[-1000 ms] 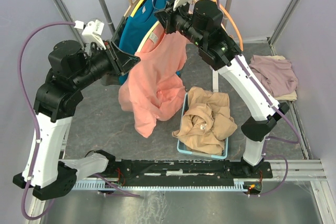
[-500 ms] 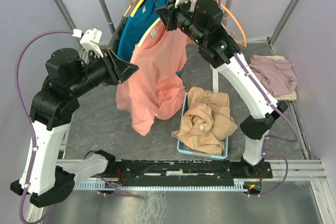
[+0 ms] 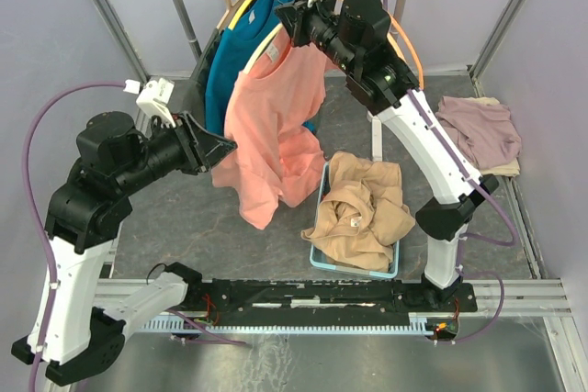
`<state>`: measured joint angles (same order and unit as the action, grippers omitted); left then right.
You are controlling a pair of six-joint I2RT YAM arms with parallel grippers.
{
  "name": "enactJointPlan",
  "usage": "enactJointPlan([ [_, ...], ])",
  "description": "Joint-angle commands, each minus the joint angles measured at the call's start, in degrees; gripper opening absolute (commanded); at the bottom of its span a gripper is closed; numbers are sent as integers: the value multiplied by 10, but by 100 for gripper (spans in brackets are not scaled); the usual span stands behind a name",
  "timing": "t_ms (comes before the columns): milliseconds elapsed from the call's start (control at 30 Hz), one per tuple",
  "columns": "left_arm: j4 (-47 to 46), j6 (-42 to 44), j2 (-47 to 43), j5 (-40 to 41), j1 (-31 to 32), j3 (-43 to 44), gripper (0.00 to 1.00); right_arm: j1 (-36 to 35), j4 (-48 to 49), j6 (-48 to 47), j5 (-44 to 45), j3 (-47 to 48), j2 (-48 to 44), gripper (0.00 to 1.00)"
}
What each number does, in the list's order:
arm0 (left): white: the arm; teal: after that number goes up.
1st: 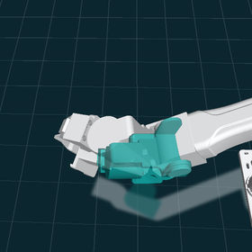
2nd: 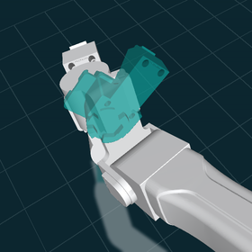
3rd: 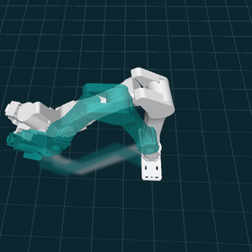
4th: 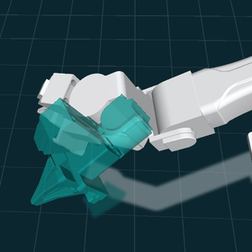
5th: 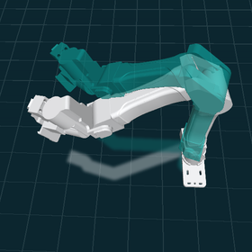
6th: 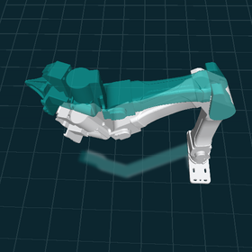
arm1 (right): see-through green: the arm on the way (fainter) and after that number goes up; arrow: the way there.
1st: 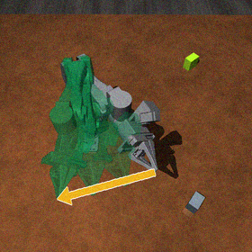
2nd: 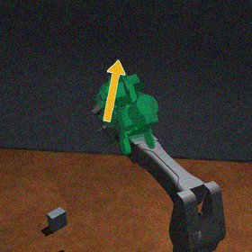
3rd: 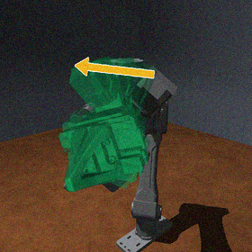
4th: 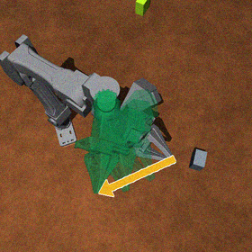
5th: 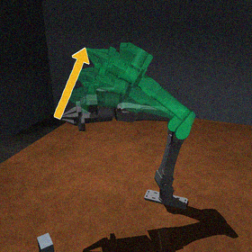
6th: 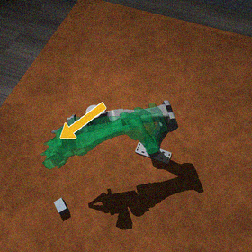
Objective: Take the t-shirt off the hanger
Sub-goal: Pick up the hanger from the clothesline.
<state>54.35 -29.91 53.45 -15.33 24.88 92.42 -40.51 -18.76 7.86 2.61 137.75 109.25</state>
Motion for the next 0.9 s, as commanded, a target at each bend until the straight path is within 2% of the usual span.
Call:
enactJointPlan([
  [0, 9, -21, -14, -14, 2, -19, 36, 2, 68, 7, 11, 45, -6, 1],
  [67, 15, -22, -19, -13, 2, -25, 29, 3, 66, 7, 12, 47, -5, 1],
  [200, 27, -23, -29, -5, 1, -36, 4, 2, 67, 9, 11, 49, -4, 1],
  [467, 50, -25, -41, 19, 2, -37, 3, 3, 68, 11, 5, 46, -6, 1],
  [500, 51, -25, -43, 25, 2, -34, 7, 2, 69, 11, 5, 42, -8, 1],
  [667, 45, -21, -45, 50, 2, -16, 42, 2, 74, 8, 2, 23, -19, 1],
  [767, 41, -18, -44, 63, 1, -13, 57, 2, 74, 8, 1, 19, -23, 1],
  [867, 30, -15, -41, 65, 2, -20, 61, 2, 76, 10, -1, 16, -25, 1],
])
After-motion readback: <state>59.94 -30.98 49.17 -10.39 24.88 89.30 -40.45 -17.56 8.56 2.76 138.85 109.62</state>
